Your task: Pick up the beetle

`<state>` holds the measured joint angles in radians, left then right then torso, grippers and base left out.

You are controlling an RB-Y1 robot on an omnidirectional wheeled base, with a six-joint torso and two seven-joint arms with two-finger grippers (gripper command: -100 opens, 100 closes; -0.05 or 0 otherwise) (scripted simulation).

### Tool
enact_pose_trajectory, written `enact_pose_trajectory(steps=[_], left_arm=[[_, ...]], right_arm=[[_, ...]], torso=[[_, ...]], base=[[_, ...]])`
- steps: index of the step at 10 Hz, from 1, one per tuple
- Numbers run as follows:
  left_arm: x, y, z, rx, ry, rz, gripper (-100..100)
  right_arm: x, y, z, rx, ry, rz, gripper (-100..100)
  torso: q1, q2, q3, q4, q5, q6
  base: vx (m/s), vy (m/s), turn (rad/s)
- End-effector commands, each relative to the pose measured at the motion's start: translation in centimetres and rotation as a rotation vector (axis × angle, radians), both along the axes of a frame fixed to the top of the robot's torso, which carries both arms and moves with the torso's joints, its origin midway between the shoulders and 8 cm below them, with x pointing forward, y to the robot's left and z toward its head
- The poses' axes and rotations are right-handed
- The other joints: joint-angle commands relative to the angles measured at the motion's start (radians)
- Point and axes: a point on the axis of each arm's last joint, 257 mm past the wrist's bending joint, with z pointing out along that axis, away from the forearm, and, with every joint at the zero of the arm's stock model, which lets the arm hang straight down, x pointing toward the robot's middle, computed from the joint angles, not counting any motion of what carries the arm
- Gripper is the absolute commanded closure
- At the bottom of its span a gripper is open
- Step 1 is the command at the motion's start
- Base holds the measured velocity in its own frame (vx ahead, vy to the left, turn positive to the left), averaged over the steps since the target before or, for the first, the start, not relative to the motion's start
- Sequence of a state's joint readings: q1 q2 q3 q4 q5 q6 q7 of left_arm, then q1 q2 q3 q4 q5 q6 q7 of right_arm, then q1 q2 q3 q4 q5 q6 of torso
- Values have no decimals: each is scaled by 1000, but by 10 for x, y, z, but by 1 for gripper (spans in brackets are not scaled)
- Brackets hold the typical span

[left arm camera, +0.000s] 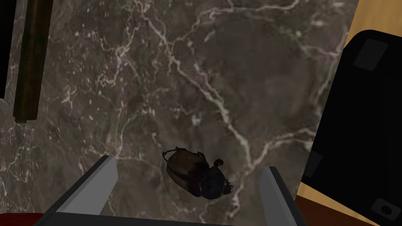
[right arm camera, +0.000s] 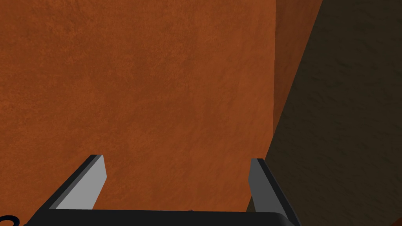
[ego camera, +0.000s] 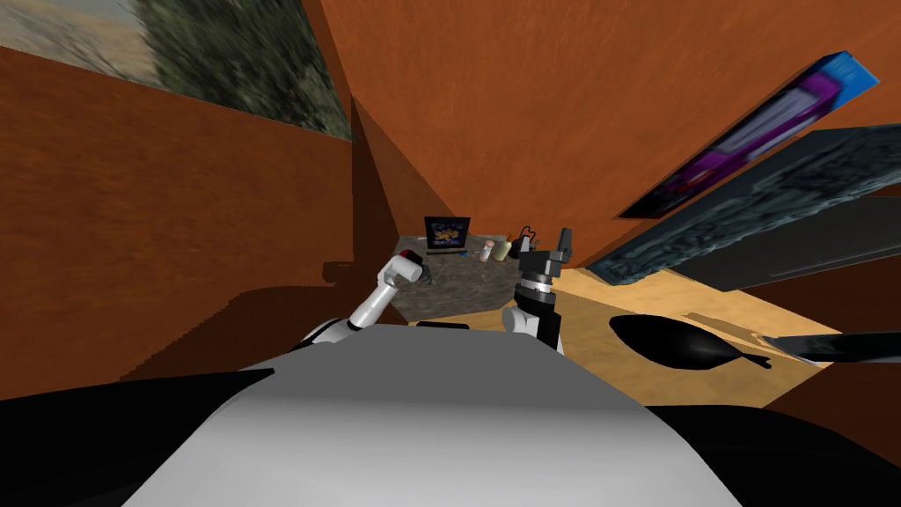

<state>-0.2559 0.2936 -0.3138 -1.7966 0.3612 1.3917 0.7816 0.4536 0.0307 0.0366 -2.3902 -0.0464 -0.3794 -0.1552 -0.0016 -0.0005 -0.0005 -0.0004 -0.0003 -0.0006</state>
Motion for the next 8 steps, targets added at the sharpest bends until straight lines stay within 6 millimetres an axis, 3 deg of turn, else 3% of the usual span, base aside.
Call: enact_pose_trajectory(steps=[1, 2, 6, 7, 8], left_arm=[[0, 0, 0, 0, 0, 0, -100], [1, 0, 0, 0, -2, -1, 100], [1, 0, 0, -1, -4, 0, 100], [1, 0, 0, -1, -4, 0, 0], [-3, -2, 8, 0, -2, -3, 100]], right_arm=[[0, 0, 0, 0, 0, 0, 0], [0, 0, 0, 0, 0, 0, 0], [0, 0, 0, 0, 0, 0, 0], [0, 0, 0, 0, 0, 0, 0], [0, 0, 0, 0, 0, 0, 0]], torso=[[0, 0, 0, 0, 0, 0], [1, 0, 0, 0, 0, 0], [1, 0, 0, -1, 0, 0], [1, 0, 0, -1, 0, 0], [1, 0, 0, -1, 0, 0]], base=[[5, -9, -2], [0, 0, 0], [0, 0, 0], [0, 0, 0], [-9, 12, 21]])
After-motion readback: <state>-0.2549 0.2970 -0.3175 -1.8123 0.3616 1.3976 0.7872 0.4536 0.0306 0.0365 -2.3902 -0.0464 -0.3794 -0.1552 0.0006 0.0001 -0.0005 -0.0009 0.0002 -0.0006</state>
